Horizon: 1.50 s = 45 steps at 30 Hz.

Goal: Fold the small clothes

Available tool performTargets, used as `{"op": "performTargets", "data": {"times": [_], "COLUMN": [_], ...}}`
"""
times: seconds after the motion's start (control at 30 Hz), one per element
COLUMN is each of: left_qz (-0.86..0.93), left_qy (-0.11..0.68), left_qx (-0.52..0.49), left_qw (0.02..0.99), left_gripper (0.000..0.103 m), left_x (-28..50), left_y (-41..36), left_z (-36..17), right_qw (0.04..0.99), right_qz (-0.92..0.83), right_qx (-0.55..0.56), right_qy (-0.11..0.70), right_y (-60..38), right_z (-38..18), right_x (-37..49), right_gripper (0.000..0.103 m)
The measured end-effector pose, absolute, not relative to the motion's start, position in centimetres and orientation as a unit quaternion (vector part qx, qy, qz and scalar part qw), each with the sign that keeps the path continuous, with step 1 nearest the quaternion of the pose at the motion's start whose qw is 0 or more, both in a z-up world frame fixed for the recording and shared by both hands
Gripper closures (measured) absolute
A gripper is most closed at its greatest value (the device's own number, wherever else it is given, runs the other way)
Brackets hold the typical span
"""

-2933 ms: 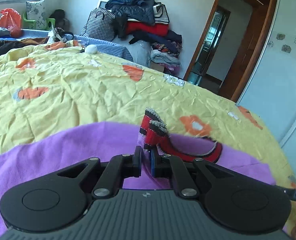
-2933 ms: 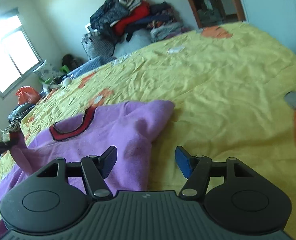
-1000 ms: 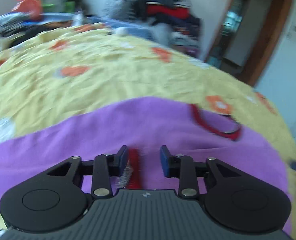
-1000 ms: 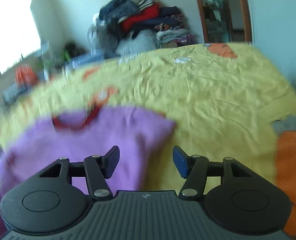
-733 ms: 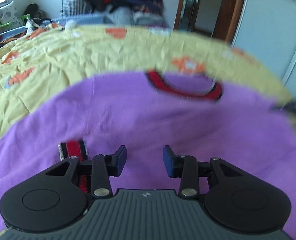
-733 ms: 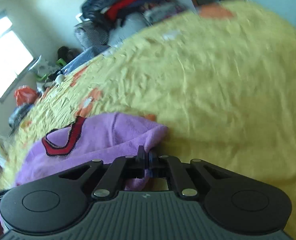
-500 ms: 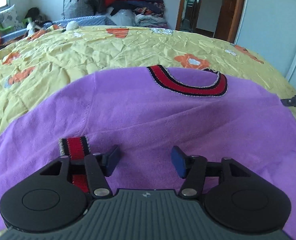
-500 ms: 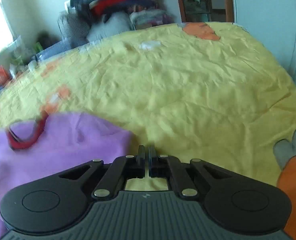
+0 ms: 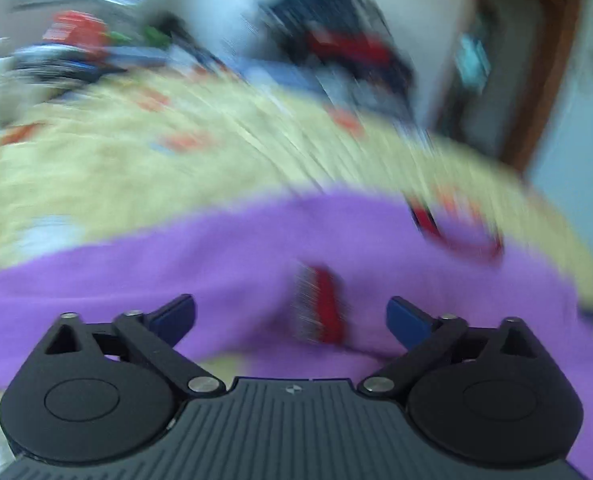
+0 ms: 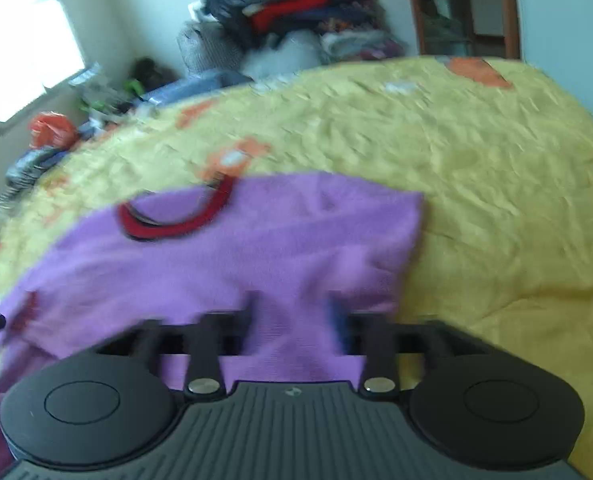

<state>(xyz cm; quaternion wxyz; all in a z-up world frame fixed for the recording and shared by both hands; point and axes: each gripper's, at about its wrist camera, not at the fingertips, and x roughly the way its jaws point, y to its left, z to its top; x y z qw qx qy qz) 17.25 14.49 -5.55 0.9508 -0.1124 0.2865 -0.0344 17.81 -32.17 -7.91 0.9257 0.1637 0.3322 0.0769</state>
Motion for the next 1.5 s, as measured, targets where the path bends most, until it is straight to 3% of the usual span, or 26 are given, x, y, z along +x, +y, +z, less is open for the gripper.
{"op": "performTargets", "data": {"times": [0.07, 0.2, 0.27, 0.47, 0.83, 0.87, 0.93, 0.97, 1.0, 1.03, 1.07, 1.1, 1.13, 1.33, 1.5], "left_qz": [0.011, 0.051, 0.057, 0.065, 0.113, 0.114, 0.12, 0.12, 0.125, 0.144, 0.152, 0.148, 0.149, 0.098, -0.02], "left_qy": [0.254, 0.164, 0.129, 0.104, 0.112, 0.113, 0.128, 0.138, 0.15, 0.159, 0.161, 0.157, 0.155, 0.149, 0.171], "left_qx": [-0.206, -0.449, -0.516, -0.586, -0.567, -0.565, -0.562, -0.568, -0.575, -0.58, -0.582, -0.578, -0.565, -0.418, -0.312], "left_qw": [0.945, 0.877, 0.845, 0.801, 0.808, 0.809, 0.808, 0.803, 0.795, 0.786, 0.782, 0.787, 0.797, 0.891, 0.934], "left_gripper": [0.0, 0.001, 0.001, 0.004, 0.008, 0.015, 0.044, 0.07, 0.102, 0.101, 0.101, 0.101, 0.101, 0.101, 0.101], "left_x": [14.0, 7.7, 5.8, 4.4, 4.9, 5.2, 6.4, 7.0, 7.6, 8.0, 8.3, 8.5, 8.7, 12.1, 19.5], "left_y": [20.9, 34.6, 38.9, 42.5, 44.2, 44.4, 45.1, 45.6, 46.0, 46.4, 46.8, 46.9, 46.8, 42.1, 32.5], "left_z": [-5.2, -8.0, -9.3, -10.9, -12.8, -12.8, -12.9, -13.3, -13.7, -14.0, -14.4, -14.2, -13.5, -4.6, 1.6], "right_qw": [0.927, 0.921, 0.918, 0.911, 0.915, 0.916, 0.915, 0.915, 0.916, 0.92, 0.922, 0.922, 0.922, 0.918, 0.911], "right_qz": [0.112, 0.149, 0.161, 0.165, 0.153, 0.152, 0.153, 0.16, 0.163, 0.161, 0.159, 0.159, 0.155, 0.146, 0.149], "right_qx": [0.17, 0.16, 0.163, 0.162, 0.161, 0.163, 0.165, 0.164, 0.163, 0.161, 0.157, 0.155, 0.16, 0.18, 0.183], "right_qy": [0.316, 0.322, 0.323, 0.34, 0.336, 0.334, 0.333, 0.332, 0.327, 0.32, 0.317, 0.316, 0.317, 0.321, 0.339], "right_y": [-30.5, -27.0, -25.8, -24.0, -24.6, -24.6, -24.6, -24.5, -24.4, -24.3, -24.1, -24.0, -24.1, -24.5, -23.8], "right_z": [-7.5, -7.8, -8.2, -8.4, -8.0, -8.0, -7.9, -7.9, -7.8, -7.6, -7.4, -7.2, -7.2, -7.8, -8.3], "right_x": [16.5, 15.0, 14.6, 13.7, 12.9, 12.9, 12.8, 12.7, 12.4, 12.1, 11.9, 11.8, 11.7, 11.5, 11.4], "right_gripper": [0.0, 0.0, 0.0, 0.0, 0.0, 0.0, 0.0, 0.001, 0.001, 0.002, 0.014, 0.034, 0.042, 0.045, 0.042]}}
